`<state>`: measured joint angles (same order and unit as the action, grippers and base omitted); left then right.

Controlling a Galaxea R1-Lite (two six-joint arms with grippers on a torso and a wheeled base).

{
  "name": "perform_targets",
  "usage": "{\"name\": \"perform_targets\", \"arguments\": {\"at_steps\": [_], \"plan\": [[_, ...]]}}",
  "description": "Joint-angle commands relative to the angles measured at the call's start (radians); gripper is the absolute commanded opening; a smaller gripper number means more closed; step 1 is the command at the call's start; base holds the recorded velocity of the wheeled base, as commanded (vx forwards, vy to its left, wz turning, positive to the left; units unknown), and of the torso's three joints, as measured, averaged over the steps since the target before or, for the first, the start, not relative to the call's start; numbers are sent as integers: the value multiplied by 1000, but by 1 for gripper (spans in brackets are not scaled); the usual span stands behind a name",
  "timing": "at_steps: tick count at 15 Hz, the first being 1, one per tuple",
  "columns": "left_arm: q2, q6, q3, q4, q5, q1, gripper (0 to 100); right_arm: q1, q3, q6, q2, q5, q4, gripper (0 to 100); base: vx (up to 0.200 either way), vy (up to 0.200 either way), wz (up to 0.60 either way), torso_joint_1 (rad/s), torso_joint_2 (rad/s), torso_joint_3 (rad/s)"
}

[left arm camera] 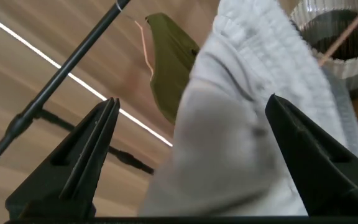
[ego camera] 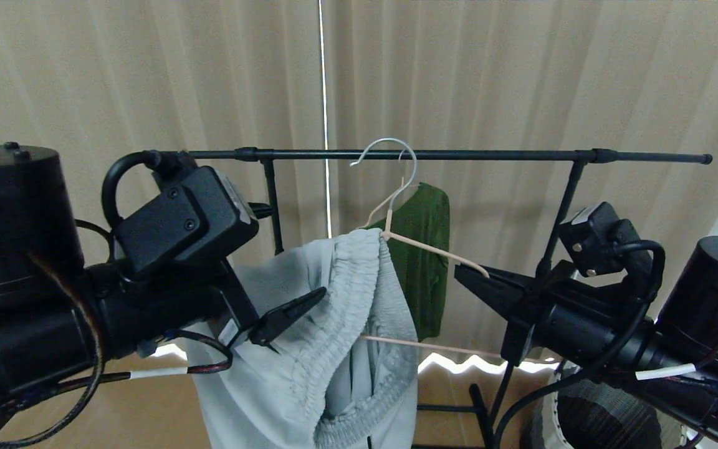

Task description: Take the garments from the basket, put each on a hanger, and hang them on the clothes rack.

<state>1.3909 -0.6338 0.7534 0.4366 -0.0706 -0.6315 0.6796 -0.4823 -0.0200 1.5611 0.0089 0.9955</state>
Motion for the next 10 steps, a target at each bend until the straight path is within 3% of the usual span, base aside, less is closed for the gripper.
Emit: {"name": "perform_targets", "arguments": {"at_steps": [1,8,9,10], "plan": [[68,-9,23,1,0,16,100,6,4,3,-1,22,2,0,0,0,0,0,0,0],[76,-14,12,14,-17,39,100,32,11,3,-12,71,31,0,0,0,0,0,0,0],[77,-12,12,17,-17,39,0,32,13,3,-9,86,60,0,0,0,0,0,0,0],[77,-12,12,17,-17,39,0,32,16,3,-9,94,72,0,0,0,0,0,0,0]]}}
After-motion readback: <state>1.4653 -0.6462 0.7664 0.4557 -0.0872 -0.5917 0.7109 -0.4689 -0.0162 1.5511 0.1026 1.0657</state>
